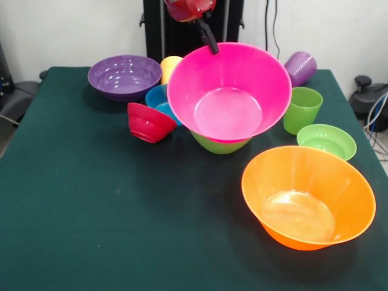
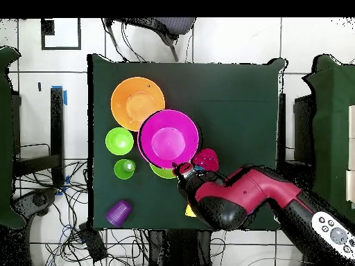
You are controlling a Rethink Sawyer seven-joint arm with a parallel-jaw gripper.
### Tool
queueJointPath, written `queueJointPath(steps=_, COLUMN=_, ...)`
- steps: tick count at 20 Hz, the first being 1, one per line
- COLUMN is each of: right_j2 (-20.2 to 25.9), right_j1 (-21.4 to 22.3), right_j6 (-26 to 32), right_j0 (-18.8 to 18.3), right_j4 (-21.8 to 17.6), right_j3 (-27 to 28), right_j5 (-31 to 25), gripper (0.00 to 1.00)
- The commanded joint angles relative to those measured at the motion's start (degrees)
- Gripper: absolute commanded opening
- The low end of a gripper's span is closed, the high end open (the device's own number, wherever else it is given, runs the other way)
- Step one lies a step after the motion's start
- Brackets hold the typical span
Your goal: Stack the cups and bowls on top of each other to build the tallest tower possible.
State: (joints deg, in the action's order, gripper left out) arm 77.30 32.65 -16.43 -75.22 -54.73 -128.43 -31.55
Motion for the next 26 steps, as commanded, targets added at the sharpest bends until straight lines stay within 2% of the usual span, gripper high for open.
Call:
queueJointPath(steps=1, right_j2=-8.53, right_j1=1.77, right_j6=-10.99, right_j0=5.75, right_j4=-3.81, right_j3=-0.50, right_j5=2.15, gripper=0.00)
queueJointPath(steps=3, right_j2=-9.97, right_j1=2.88, right_j6=-11.53, right_j0=6.66, right_j4=-4.25, right_j3=-0.26, right_j5=2.30, gripper=0.00)
queueJointPath(steps=7, right_j2=-14.58, right_j1=5.04, right_j6=-13.46, right_j0=9.98, right_j4=-8.13, right_j3=0.91, right_j5=3.05, gripper=0.00)
queueJointPath(steps=10, right_j2=-16.74, right_j1=5.34, right_j6=-12.64, right_j0=11.04, right_j4=-8.45, right_j3=1.10, right_j5=2.08, gripper=0.00)
queueJointPath(steps=18, right_j2=-13.44, right_j1=5.72, right_j6=-8.31, right_j0=8.71, right_j4=-2.53, right_j3=-0.57, right_j5=3.13, gripper=0.00)
queueJointPath(steps=22, right_j2=-9.72, right_j1=5.34, right_j6=-5.67, right_j0=6.19, right_j4=1.31, right_j3=-1.58, right_j5=3.44, gripper=0.00)
queueJointPath(steps=26, right_j2=-7.83, right_j1=4.79, right_j6=-4.40, right_j0=5.50, right_j4=3.67, right_j3=-1.92, right_j5=3.37, gripper=0.00)
